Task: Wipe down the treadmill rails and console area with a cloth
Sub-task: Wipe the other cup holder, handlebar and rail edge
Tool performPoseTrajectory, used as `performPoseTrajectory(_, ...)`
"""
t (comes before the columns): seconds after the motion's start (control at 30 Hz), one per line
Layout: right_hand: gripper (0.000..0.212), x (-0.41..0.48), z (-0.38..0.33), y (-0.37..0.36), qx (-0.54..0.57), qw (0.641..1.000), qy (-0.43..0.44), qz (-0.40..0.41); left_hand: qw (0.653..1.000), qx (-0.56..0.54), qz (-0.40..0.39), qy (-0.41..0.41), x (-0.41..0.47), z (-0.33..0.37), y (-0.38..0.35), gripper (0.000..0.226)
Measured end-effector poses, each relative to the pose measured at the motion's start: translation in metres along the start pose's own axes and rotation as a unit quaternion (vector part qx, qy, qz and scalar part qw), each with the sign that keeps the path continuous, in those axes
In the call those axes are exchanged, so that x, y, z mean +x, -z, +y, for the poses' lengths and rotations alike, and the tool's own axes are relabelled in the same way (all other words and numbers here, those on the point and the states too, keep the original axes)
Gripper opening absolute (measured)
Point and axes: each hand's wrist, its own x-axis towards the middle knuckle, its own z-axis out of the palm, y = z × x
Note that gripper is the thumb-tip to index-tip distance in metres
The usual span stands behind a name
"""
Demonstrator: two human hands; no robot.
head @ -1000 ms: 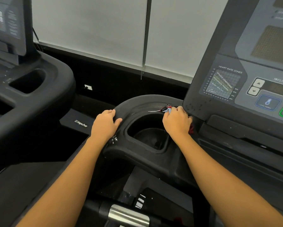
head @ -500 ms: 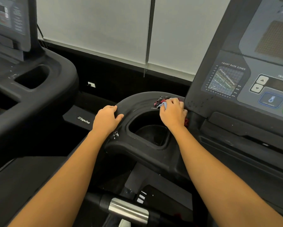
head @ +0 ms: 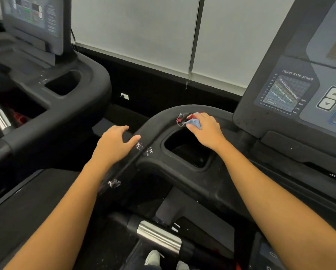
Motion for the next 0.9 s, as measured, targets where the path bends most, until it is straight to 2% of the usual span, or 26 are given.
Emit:
performPoseTrajectory(0.07,0.024,-0.009,-0.018,-0.004,0.111,0.994,-0.013,-0.008,0.999,0.023,-0.019,0.038,-0.023,-0.012,0.0,0.074)
performPoseTrajectory(0.17,0.025,-0.021,-0.051,-0.018,0.166,0.985,0.048,-0.005,0.994,0.06,-0.04,0.082,-0.055,-0.017,-0.002,0.083)
performPoseTrajectory(0.27,0.03,-0.021,-0.07,-0.046,0.124,0.985,0.118,-0.026,0.991,0.077,-0.032,0.107,-0.077,-0.023,-0.003,0.087)
performPoseTrajectory(0.33,0.037,-0.019,-0.072,-0.068,0.039,0.991,0.112,-0.068,0.99,0.076,-0.018,0.115,-0.086,-0.029,-0.002,0.086)
performPoseTrajectory(0.4,0.04,-0.022,-0.073,-0.083,-0.017,0.992,0.1,-0.076,0.991,0.079,0.004,0.109,-0.092,-0.034,-0.003,0.08)
performPoseTrajectory(0.63,0.032,-0.056,-0.095,-0.1,0.026,0.968,0.24,-0.066,0.992,0.077,0.047,0.084,-0.092,-0.035,-0.005,0.067)
performPoseTrajectory(0.7,0.029,-0.055,-0.094,-0.099,0.044,0.968,0.24,-0.061,0.992,0.072,0.048,0.086,-0.093,-0.035,-0.004,0.067)
performPoseTrajectory(0.8,0.019,-0.042,-0.095,-0.097,0.032,0.982,0.184,-0.032,0.993,0.068,0.047,0.086,-0.094,-0.036,-0.003,0.068)
performPoseTrajectory(0.9,0.024,-0.042,-0.108,-0.102,0.014,0.992,0.126,-0.024,0.993,0.063,0.046,0.092,-0.093,-0.036,-0.003,0.066)
